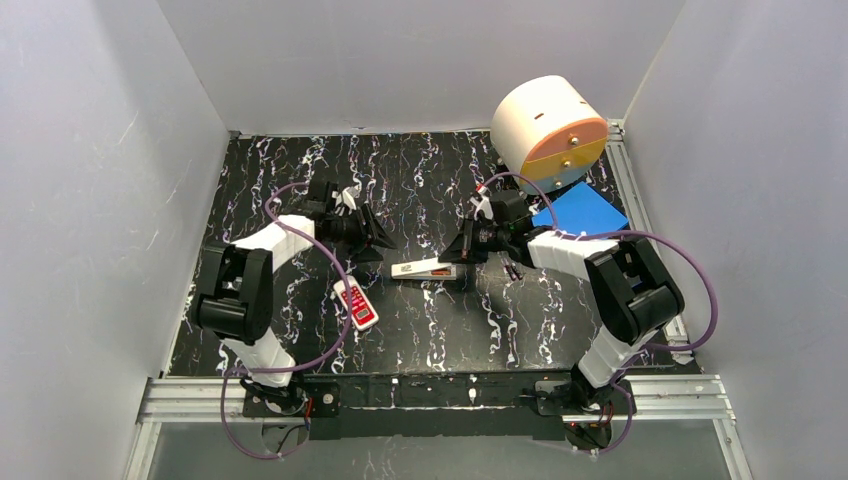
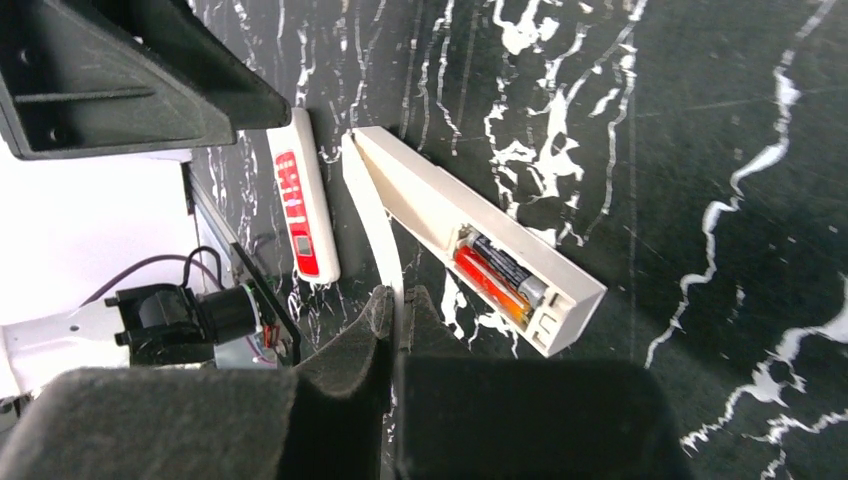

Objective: Load the batteries into the remote control

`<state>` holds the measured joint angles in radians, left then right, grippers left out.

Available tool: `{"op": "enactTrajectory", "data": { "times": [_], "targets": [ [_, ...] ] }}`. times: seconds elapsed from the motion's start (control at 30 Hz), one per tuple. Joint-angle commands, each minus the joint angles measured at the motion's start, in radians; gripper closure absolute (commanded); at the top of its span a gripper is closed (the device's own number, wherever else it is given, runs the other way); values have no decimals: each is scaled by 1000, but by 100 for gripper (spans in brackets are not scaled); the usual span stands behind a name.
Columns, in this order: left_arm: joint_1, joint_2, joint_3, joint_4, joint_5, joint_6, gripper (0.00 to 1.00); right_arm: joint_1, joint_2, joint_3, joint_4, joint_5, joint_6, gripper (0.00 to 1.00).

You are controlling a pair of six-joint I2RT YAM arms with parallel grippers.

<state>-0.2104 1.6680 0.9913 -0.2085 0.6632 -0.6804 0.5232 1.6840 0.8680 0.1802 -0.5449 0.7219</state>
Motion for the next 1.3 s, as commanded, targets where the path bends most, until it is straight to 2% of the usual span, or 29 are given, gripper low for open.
{"op": "enactTrajectory", "data": {
  "times": [0.0,0.67,1.0,1.27],
  "targets": [
    [0,17,-25,-8,34,21,49,-26,-13,7,-94,91,-30,99],
    [0,78,-27,-13,50,47,51,-44,23,-41,-107,140,97,99],
    [-3,132,-6,-15,102,70,54,-43,34,6,-272,202,-14,99],
    [-24,179,22,6,165,84,55,-43,42,25,-303,209,-28,99]
  ]
}}
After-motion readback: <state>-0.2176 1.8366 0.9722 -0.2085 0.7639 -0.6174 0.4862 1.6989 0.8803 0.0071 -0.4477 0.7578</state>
